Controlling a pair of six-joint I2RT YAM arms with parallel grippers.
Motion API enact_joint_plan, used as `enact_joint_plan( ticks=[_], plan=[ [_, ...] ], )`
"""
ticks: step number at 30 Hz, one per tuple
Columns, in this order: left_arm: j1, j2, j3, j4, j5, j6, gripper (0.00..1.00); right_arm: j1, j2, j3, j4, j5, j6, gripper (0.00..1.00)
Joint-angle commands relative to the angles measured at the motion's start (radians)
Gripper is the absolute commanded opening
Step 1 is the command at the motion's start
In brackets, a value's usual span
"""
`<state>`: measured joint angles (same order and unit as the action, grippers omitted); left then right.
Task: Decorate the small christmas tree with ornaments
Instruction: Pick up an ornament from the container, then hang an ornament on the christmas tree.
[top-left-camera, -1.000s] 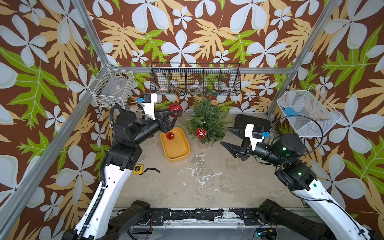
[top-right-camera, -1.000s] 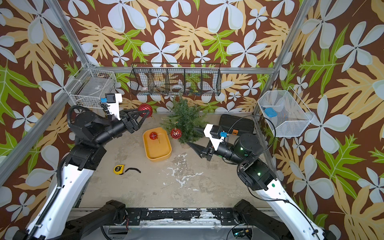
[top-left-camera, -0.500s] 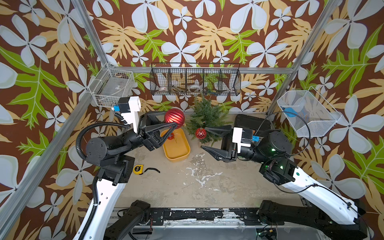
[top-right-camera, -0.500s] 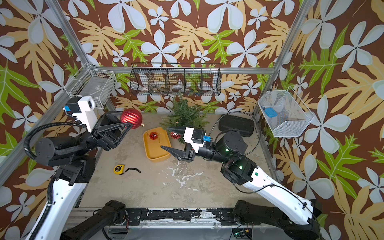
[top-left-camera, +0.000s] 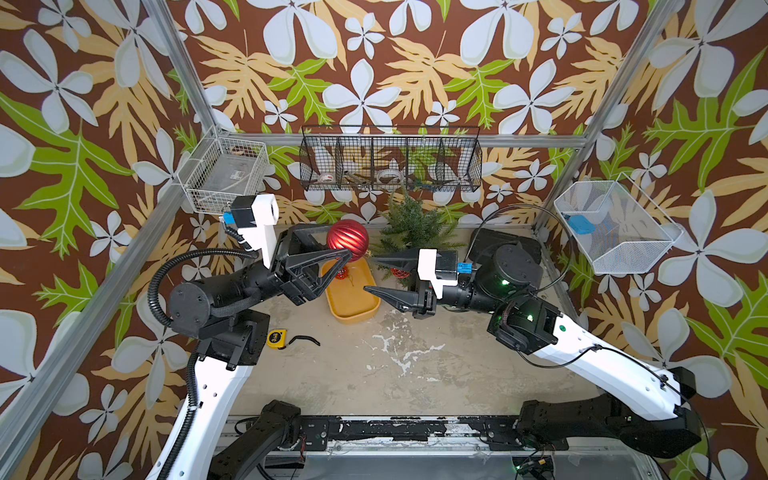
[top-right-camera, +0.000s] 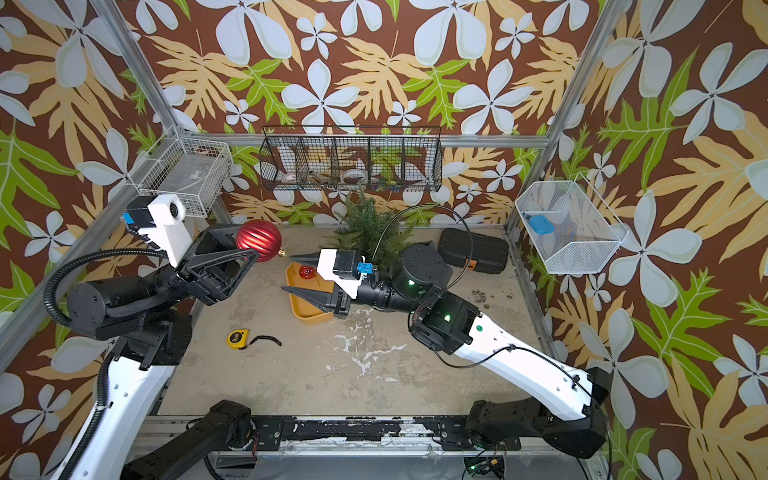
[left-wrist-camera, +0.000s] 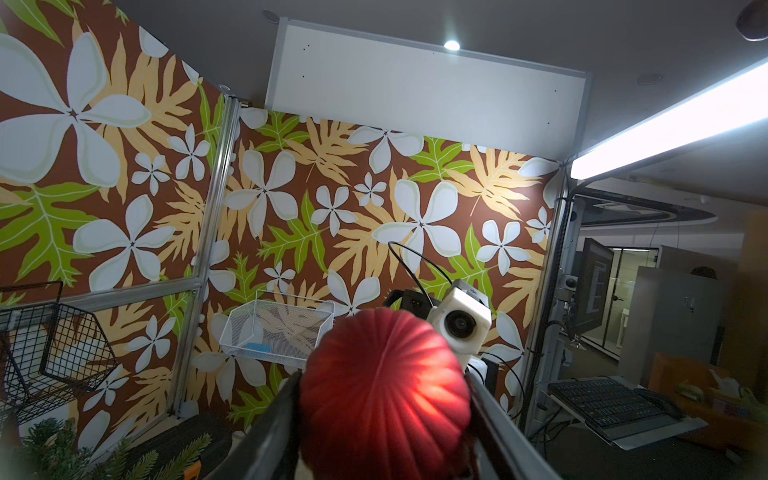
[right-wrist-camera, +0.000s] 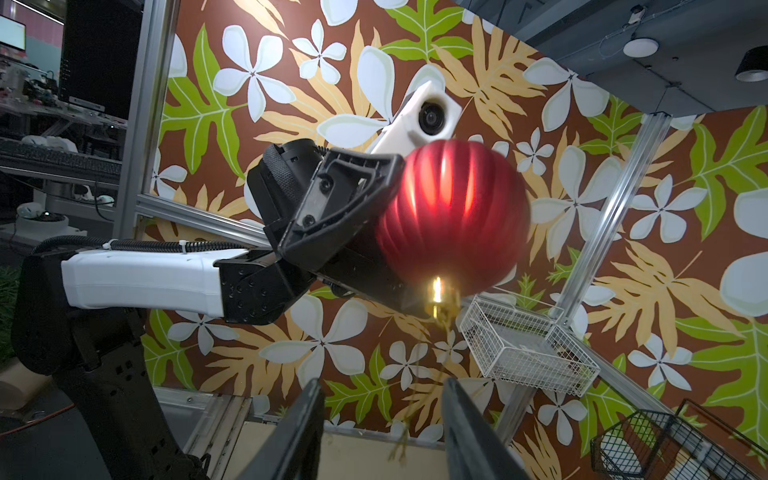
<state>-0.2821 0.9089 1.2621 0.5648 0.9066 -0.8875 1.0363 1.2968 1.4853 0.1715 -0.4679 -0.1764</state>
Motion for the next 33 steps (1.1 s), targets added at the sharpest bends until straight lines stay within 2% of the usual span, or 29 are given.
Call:
enact_joint_plan(
  ticks=[1, 11, 14, 17, 25, 33],
  plan=[
    [0.003, -0.004, 0.002, 0.043, 0.009, -0.013, 0.48, 0.002, 0.009, 0.008, -0.025, 0.064, -0.006, 0.42],
    [0.002, -0.029, -0.046, 0.036, -0.006, 0.018, 0.48, 0.002, -0.039, -0.031, -0.044, 0.163, -0.021, 0.17],
    [0.003, -0.041, -0.076, 0.029, -0.034, 0.048, 0.48, 0.002, -0.052, -0.020, -0.086, 0.194, -0.044, 0.10],
    [0.002, -0.070, -0.143, 0.038, -0.114, 0.085, 0.46, 0.002, -0.053, 0.003, -0.159, 0.234, -0.079, 0.02],
    [0.002, -0.126, -0.378, 0.198, -0.306, 0.092, 0.45, 0.001, 0.008, 0.146, -0.439, 0.412, -0.195, 0.00],
    [0.003, -0.059, -0.461, 0.373, -0.391, 0.048, 0.42, 0.002, 0.145, 0.330, -0.643, 0.597, -0.298, 0.00]
  ],
)
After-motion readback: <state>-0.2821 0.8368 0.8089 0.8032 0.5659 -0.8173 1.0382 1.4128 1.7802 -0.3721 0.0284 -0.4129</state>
